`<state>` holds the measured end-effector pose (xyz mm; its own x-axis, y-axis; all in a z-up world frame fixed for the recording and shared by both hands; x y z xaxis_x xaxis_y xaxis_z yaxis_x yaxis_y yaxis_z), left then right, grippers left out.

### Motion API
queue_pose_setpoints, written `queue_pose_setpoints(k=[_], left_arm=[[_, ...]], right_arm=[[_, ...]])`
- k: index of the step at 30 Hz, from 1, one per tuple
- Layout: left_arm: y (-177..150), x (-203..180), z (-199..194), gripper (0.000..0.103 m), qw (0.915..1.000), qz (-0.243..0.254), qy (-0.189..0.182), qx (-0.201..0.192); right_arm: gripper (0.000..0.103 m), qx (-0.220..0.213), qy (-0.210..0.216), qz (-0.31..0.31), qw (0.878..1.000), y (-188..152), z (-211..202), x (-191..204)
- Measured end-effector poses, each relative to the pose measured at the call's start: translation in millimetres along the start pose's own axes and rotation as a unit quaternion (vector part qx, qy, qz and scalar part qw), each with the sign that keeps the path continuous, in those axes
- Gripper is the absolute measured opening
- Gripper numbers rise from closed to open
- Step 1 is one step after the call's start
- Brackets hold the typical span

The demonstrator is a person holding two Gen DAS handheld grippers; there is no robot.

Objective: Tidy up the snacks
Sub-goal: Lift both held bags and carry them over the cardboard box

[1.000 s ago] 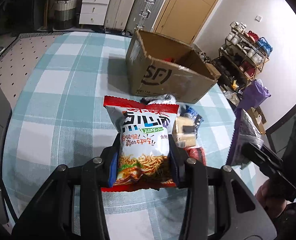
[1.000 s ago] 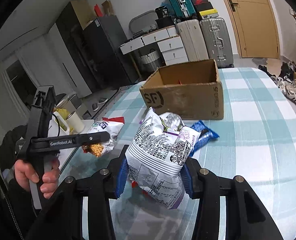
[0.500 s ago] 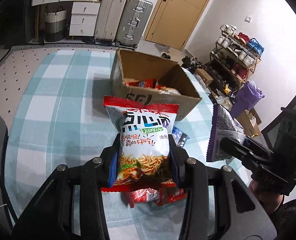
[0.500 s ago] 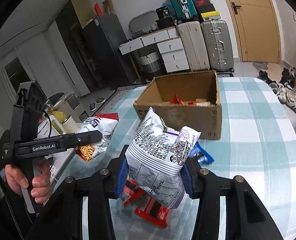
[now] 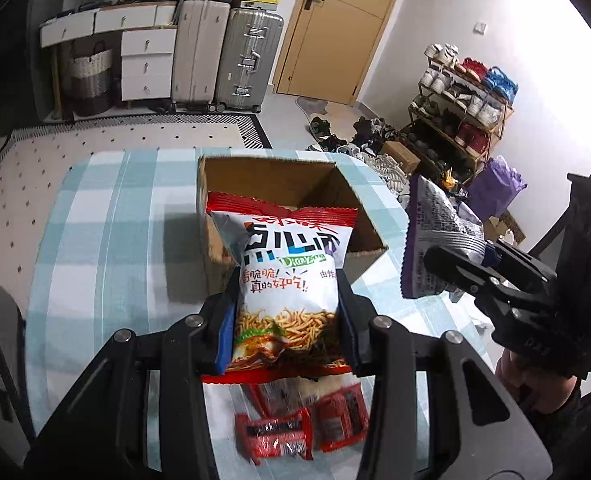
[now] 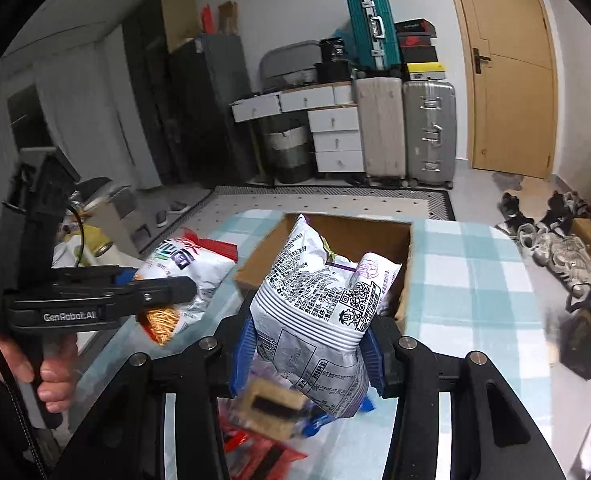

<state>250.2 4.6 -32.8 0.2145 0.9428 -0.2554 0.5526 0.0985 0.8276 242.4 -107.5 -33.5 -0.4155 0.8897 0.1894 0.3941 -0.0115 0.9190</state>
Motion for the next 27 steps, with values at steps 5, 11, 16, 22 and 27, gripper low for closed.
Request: queue_pose_setpoints(k=[5, 11, 16, 22, 27], left_arm=[[34, -5, 14, 0.038, 1.0, 0.007, 0.003, -0.006], [62, -3, 40, 0.038, 0.9999, 0.006, 0.008, 0.003], [76, 1, 68, 0.038, 0.9998, 0.01, 0.011, 0.015], [82, 7, 105, 0.038, 0.9992, 0.018, 0.01, 0.034], [72, 13, 135, 0.038, 0.9985, 0.02, 0.01, 0.049]], right_arm=[[0.046, -0.008, 0.003, -0.011, 1.0, 21, 13, -6], [0.046, -0.016, 0.003, 0.009, 1.0, 49, 39, -24], [0.046, -0.012, 0.007, 0.008, 1.0, 64, 65, -31], [0.046, -0.002, 0.004, 0.015, 1.0, 68, 100, -44], [0.046, 0.011, 0.006, 0.03, 0.999, 57, 123, -57]])
Point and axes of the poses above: each gripper's, at about its wrist camera, not at the fingertips, and z roughly the way its jaws point, x to its left, y to its top, the point moved 10 cm from there along z, roughly the way its jaws point, and after that the axes turned 14 degrees about -x, right-handed, at the moved point
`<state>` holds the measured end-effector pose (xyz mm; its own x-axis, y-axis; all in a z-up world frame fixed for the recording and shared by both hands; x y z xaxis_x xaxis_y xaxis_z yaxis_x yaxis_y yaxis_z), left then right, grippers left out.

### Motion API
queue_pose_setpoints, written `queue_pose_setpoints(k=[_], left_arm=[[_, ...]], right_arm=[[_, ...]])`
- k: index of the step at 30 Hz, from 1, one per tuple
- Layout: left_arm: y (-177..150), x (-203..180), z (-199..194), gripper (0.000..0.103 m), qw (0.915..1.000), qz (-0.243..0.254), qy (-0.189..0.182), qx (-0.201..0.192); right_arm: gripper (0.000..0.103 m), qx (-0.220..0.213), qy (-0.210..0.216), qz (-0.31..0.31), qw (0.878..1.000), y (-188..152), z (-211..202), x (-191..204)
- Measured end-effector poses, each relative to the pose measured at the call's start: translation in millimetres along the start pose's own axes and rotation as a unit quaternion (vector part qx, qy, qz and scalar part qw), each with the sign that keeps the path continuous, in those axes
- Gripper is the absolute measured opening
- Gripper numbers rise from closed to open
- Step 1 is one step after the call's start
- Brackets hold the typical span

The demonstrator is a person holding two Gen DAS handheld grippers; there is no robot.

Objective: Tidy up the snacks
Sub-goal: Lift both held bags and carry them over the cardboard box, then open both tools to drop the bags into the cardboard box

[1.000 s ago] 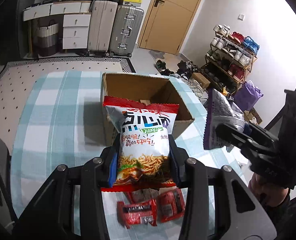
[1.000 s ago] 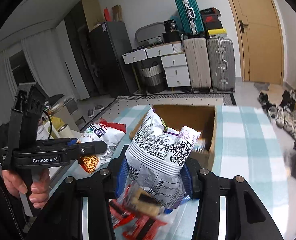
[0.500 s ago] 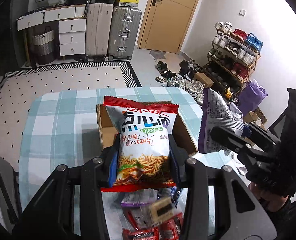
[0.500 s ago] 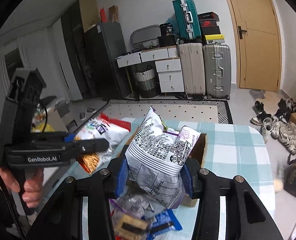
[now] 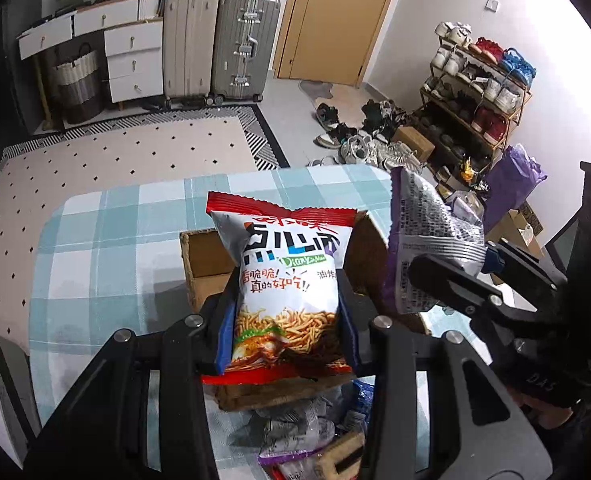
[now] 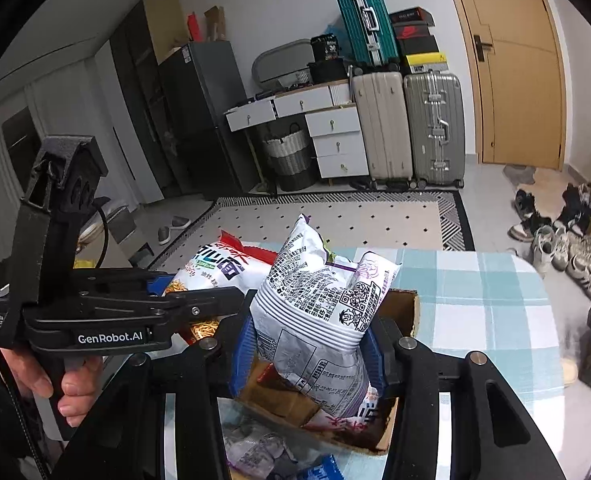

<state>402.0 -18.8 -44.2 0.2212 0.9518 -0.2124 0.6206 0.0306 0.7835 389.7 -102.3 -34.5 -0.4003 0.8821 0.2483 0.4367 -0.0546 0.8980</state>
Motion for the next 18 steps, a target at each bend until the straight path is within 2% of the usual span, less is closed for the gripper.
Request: queue_pose_setpoints(k=[3, 7, 12, 13, 14, 15, 16, 17, 18], left_arm=[[-8, 8, 16, 0.038, 0.9999, -0.008, 0.005, 0.012], [-13, 11, 28, 0.039, 0.9999, 0.002, 0.008, 0.01], [-21, 12, 43, 0.039, 0.9998, -0.005, -0.002, 0.018], [-22, 14, 46, 0.045, 0.9998, -0.006, 0.002, 0.019], [-23, 17, 48, 0.051, 0.9997, -0.005, 0.008, 0.022], [-25, 19, 50, 0.067, 0.9996, -0.005, 0.016, 0.024], [-25, 21, 49, 0.078, 0.9995, -0.006, 0.02, 0.023], [-24, 25, 47, 0.08, 0.9996, -0.008, 0.024, 0.013], [-23, 26, 45, 0.08, 0.9995, -0.003, 0.031, 0.008]], right_arm=[[0.046, 0.009, 0.001, 0.0, 1.0, -11, 11, -4], [0.046, 0.012, -0.001, 0.006, 1.0, -24, 23, -13], [0.047, 0.019, 0.004, 0.01, 1.0, -37, 32, -16], [0.048, 0.02, 0.007, 0.006, 1.0, -40, 33, -15], [0.053, 0.024, 0.007, 0.0, 1.0, -42, 35, -14], [0.057, 0.027, 0.003, -0.004, 1.0, -45, 36, -15], [0.069, 0.027, -0.006, -0.006, 1.0, -47, 36, -19], [0.073, 0.019, -0.009, 0.0, 1.0, -46, 34, -21], [0.073, 0.015, -0.006, 0.007, 1.0, -46, 32, -22]])
Point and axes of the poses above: each gripper's, at about its wrist camera, not at the fingertips, and z roughly the way its jaws point, x to its left, y to its top, the point moved 10 cm from there along z, roughly the way its jaws point, and after that the axes turned 14 degrees about -x, right-handed, at the moved point
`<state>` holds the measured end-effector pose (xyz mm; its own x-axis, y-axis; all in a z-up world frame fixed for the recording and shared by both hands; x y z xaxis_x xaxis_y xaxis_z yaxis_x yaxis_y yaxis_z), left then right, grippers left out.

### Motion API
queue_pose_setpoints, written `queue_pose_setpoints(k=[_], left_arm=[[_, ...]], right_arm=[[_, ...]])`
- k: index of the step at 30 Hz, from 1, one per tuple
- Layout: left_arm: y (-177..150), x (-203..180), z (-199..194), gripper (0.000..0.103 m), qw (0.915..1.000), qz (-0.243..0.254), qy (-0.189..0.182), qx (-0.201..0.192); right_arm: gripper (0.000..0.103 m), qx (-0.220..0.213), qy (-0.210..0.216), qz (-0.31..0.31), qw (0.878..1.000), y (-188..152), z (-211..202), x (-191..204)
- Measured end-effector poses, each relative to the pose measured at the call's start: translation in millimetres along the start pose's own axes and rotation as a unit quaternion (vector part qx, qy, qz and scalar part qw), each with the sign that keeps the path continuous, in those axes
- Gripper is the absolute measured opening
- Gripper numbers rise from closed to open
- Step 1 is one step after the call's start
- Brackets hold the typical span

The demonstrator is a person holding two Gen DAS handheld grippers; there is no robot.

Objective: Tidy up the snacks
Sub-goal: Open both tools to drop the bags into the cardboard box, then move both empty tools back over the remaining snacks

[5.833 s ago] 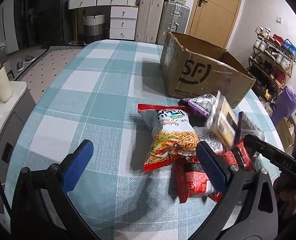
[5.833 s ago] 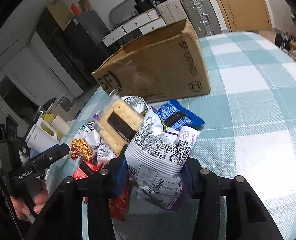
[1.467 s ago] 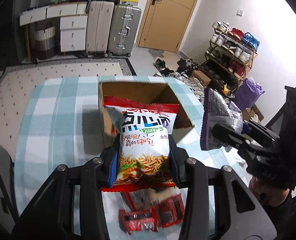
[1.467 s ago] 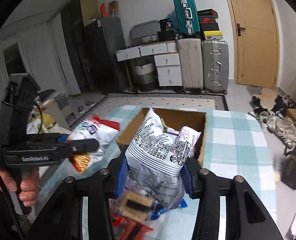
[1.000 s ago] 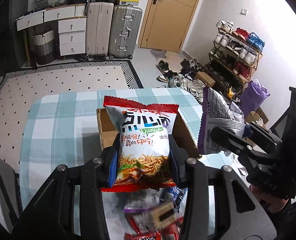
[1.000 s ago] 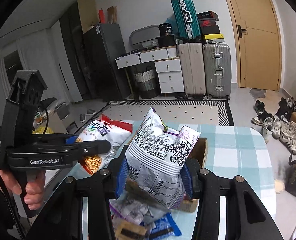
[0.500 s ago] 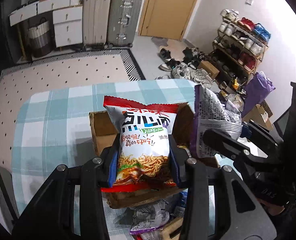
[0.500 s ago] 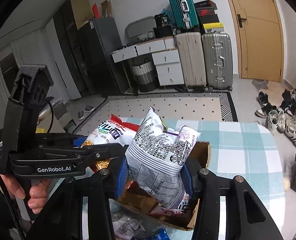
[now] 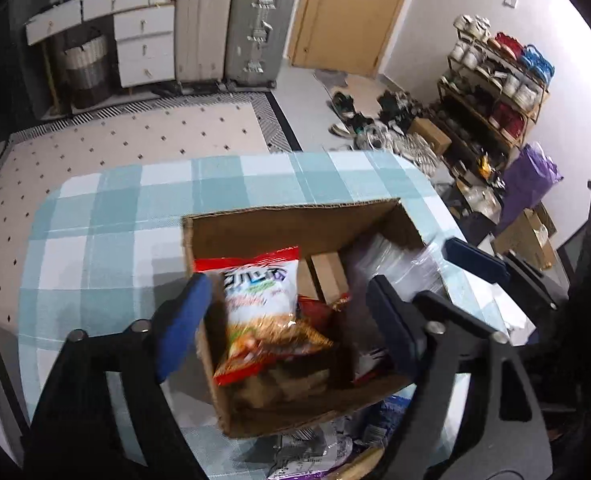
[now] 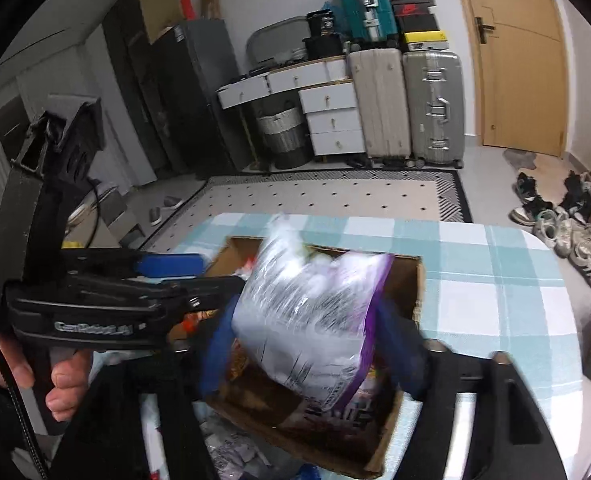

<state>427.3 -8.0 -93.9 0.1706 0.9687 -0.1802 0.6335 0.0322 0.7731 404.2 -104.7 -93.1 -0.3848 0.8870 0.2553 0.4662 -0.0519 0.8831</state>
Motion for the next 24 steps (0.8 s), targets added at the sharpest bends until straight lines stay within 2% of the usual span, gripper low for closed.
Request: queue_pose_setpoints(k=[7, 10, 14, 24], left_arm=[[-3, 2, -16, 0.08, 0.9998, 0.006, 0.015, -0.008], [-6, 4, -26, 0.08, 0.999, 0.023, 0.036, -0.012], [-10, 2, -46, 0.08, 0.9987, 0.021, 0.041, -0.021], [-24, 1, -103, 0.084, 0.9975, 0.009, 0.058, -0.038]], right_arm=[[0.073, -0.015, -0.01, 0.005, 1.0, 5, -20, -4], [0.073, -0.02, -0.009, 0.004, 1.0, 8, -29, -1], [0.073, -0.029, -0.014, -0.002, 0.999, 12, -43, 10], [0.073, -0.058, 0.002, -0.021, 0.998, 17, -93, 48]])
Point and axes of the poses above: each gripper's, at about its wrist camera, not at the fingertips, and z roughly the way its jaws point, x to its left, y to its top, the point moved 10 cm from there along z, roughly the way its jaws point, and after that the axes turned 14 degrees about -x, right-handed, at the moved point
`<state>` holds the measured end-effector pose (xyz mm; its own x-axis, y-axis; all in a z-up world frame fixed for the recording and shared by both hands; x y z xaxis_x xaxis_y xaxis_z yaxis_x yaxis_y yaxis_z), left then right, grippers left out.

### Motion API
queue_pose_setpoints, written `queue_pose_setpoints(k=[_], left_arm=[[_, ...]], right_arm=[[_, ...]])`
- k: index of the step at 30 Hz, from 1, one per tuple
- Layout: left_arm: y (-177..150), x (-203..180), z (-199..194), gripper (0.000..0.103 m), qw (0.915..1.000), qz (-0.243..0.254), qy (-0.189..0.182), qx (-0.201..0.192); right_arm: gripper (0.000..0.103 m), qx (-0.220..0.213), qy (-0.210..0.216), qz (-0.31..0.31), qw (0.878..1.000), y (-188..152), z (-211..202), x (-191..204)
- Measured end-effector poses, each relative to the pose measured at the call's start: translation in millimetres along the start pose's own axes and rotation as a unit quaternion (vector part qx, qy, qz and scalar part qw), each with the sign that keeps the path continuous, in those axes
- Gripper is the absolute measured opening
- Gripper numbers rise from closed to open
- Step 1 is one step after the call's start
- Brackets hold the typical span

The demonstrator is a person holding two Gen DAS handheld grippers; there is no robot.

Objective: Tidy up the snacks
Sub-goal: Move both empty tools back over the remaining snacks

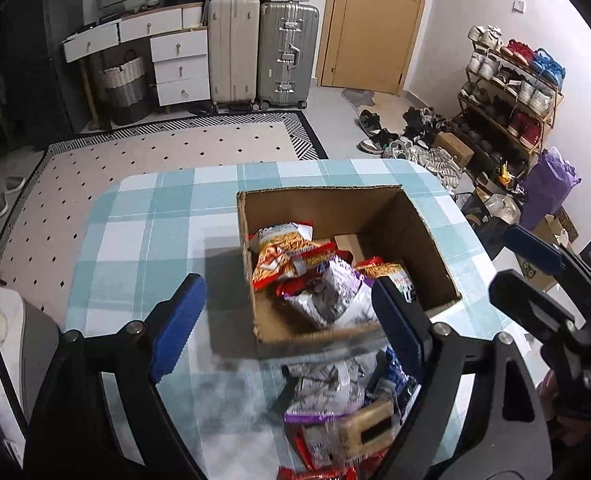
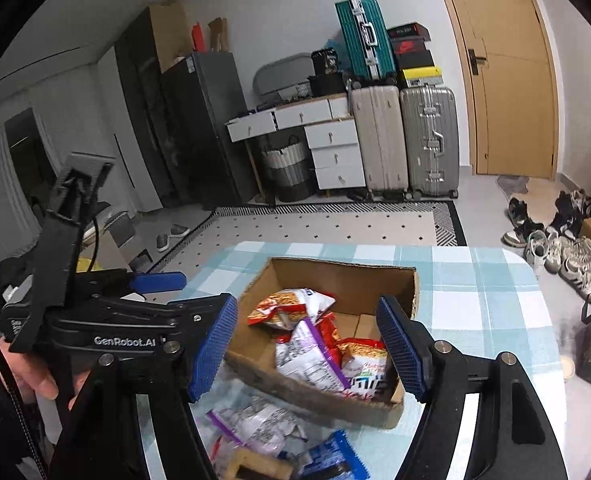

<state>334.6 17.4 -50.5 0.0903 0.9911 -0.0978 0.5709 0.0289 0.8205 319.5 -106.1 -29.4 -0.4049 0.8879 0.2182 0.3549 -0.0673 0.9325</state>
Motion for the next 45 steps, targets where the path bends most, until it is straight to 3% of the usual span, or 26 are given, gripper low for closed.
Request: queue_pose_setpoints(k=[6, 13, 25, 37, 45], left_arm=[[-14, 4, -31, 0.086, 0.9996, 0.005, 0.028, -0.007], [-24, 5, -72, 0.098, 0.9989, 0.005, 0.037, -0.029], [-46, 2, -122, 0.102, 0.9973, 0.01, 0.044, -0.058], [-77, 6, -147, 0.102, 0.9965, -0.003, 0.041, -0.073], [-115, 26, -136, 0.102, 0.9963, -0.029, 0.054, -0.061]], right_arm=[[0.073, -0.008, -0.006, -0.029, 1.0, -4, -29, 19], [0.073, -0.01, -0.003, -0.028, 1.0, -14, -62, 37], [0.079, -0.023, 0.003, -0.033, 0.999, -28, -101, 64], [0.085, -0.013, 0.001, -0.018, 1.0, -59, -118, 73], [0.085, 0.006, 0.005, -0.002, 1.0, -86, -113, 78]])
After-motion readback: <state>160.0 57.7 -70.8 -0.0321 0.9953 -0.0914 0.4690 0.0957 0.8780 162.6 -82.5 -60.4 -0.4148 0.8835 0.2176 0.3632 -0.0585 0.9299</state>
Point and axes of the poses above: each gripper's, at about its wrist camera, not at the fingertips, and z roughly the way its jaws point, x to its left, y to its top, the point moved 10 cm from there along z, roughly the way its jaws point, and after that the axes turned 14 degrees about -x, right-handed, at the moved point
